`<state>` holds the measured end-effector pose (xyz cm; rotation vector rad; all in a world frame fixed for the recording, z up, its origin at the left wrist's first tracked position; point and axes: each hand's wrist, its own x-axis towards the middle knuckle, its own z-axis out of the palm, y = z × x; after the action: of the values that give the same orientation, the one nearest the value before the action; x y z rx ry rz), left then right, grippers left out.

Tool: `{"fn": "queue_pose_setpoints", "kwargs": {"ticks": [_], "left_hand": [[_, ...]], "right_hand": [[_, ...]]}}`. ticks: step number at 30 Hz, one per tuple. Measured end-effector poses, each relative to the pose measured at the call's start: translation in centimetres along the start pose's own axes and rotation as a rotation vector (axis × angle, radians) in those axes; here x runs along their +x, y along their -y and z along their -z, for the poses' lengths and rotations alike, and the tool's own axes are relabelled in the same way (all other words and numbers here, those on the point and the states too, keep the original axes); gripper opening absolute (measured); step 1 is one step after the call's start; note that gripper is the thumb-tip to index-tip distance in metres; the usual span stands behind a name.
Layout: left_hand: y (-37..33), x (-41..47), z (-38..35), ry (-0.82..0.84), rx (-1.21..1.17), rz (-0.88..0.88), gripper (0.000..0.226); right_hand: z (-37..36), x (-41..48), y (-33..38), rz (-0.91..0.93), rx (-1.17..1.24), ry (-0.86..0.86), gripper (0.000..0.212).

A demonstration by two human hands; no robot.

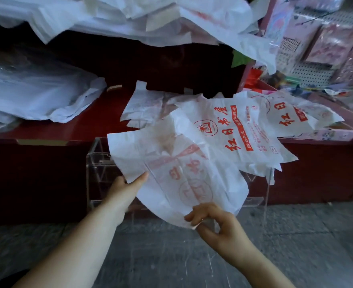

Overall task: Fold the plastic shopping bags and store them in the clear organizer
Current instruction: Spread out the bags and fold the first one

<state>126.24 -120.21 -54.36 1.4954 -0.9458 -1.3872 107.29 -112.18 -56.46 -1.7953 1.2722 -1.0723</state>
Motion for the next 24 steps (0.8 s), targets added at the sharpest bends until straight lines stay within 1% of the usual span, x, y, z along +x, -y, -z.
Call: {"fn": "queue_pose_setpoints", "kwargs": {"ticks": [2,3,5,6,7,9,10,11,13,16,18,19,21,24], "left_hand": [[0.0,-0.3,-0.5,0.054,-0.036,0.025,0.007],[0.0,-0.3,-0.8,0.048,-0.041,-0.001,0.010],[-0.1,-0.2,-1.1,-0.003,-0.070,-0.086,0.015],[-0.2,-0.2,-1.3,-0.032,-0.093,-0.129,0.016],[-0.3,-0.3,-1.3,-0.055,-0.122,-0.170,0.017],[-0.6,-0.8,-1.2,-0.068,-0.212,-0.221,0.018],[-0.8,-1.0,-1.1,-0.065,-0.268,-0.224,0.018],[-0.9,-1.1,-0.9,-0.063,-0.325,-0.217,0.018],[-1.3,-1.2,-0.3,-0.059,-0.424,-0.196,0.017],[-1.3,-1.5,0.4,-0.056,-0.542,-0.170,0.020],[-1.1,-1.7,0.7,-0.052,-0.571,-0.156,0.023],[-1.0,-1.8,0.7,-0.047,-0.567,-0.154,0.024],[-0.8,-2.1,1.0,-0.029,-0.566,-0.149,0.024],[-0.5,-2.6,1.3,0.008,-0.520,-0.173,0.024]], "right_hand": [[0.3,-0.2,0.0,-0.067,0.070,0.017,0.034],[0.5,-0.3,0.1,-0.104,0.092,0.029,0.033],[0.8,-0.5,0.6,-0.154,0.098,0.006,0.018],[0.9,-0.6,0.7,-0.182,0.142,-0.075,0.010],[0.9,-0.7,0.7,-0.231,0.222,-0.211,0.007],[0.7,-0.9,-0.1,-0.375,0.317,-0.512,0.026],[0.4,-0.9,-0.5,-0.474,0.326,-0.571,0.032],[0.0,-1.0,-0.5,-0.577,0.345,-0.561,0.033],[-1.2,-1.2,-0.5,-0.705,0.444,-0.427,0.028],[-2.9,-1.6,-0.1,-0.777,0.536,-0.193,0.018],[-3.7,-1.5,0.3,-0.783,0.553,-0.045,0.012],[-3.9,-1.5,0.3,-0.787,0.582,0.002,0.010],[-4.0,-1.2,0.2,-0.766,0.637,0.020,0.018],[-3.7,-0.6,0.2,-0.683,0.575,-0.097,0.033]]}}
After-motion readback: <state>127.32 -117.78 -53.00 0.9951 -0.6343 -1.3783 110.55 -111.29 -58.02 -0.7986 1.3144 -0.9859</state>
